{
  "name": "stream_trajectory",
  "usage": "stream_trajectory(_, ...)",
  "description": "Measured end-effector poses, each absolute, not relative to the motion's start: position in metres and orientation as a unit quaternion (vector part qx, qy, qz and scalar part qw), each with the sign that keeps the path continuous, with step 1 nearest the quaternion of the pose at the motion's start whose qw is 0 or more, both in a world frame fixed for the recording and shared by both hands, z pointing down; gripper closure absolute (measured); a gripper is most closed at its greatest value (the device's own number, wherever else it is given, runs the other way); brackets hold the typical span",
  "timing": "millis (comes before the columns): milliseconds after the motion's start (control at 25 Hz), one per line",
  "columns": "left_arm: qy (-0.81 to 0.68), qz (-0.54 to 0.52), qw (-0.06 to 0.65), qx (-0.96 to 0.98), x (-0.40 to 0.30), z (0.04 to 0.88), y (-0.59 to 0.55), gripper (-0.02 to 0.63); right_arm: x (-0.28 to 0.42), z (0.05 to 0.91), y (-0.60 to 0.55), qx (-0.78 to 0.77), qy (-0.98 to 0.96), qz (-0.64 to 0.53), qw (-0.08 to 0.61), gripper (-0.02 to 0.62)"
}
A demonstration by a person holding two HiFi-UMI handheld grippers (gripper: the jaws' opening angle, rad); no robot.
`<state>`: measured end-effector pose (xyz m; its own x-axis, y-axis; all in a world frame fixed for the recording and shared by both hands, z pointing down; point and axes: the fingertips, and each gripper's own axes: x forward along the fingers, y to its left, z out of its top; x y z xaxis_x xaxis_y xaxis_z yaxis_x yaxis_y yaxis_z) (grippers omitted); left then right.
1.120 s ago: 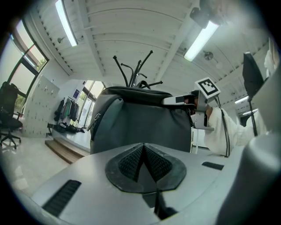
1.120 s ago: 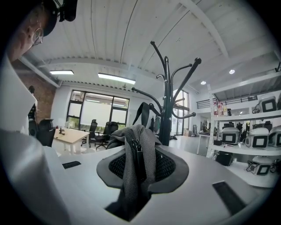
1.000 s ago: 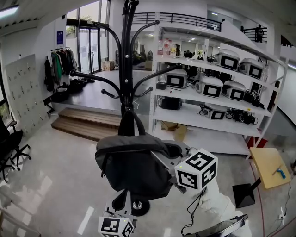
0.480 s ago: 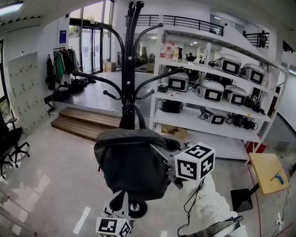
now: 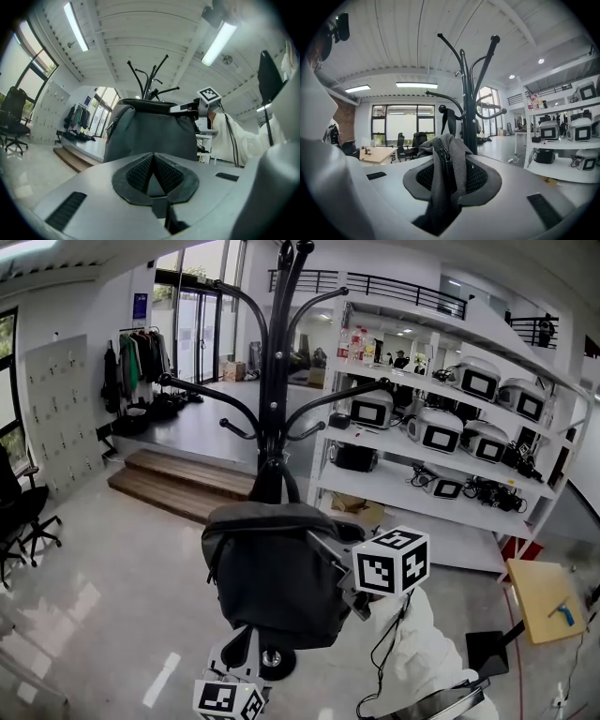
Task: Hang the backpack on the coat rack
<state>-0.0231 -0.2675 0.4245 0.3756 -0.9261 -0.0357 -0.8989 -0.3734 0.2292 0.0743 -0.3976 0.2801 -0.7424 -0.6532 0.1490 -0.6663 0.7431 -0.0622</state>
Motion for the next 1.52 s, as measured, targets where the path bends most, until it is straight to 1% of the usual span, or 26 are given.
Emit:
stream_trajectory(520, -0.553, -0.073, 0.088, 0.825, -0.023, 0.427, -0.273, 0.603, 0.085, 0.288, -0.423, 0.340, -0.932, 0.115, 0.045, 0.499)
stream_trajectory(800, -0.550, -0.066, 0.087, 0.828, -0.023, 0.428, -0.273, 0.603, 0.084, 0.293, -0.429, 0.302, -0.943, 0.136, 0.037, 0.499)
stream_trajectory(1520, -0.541, -0.053, 0.095, 0.834, -0.017, 0.434, -0.275, 0.603, 0.079, 0.302, -0.414, 0.277, -0.956, 0.091, 0.034, 0.482)
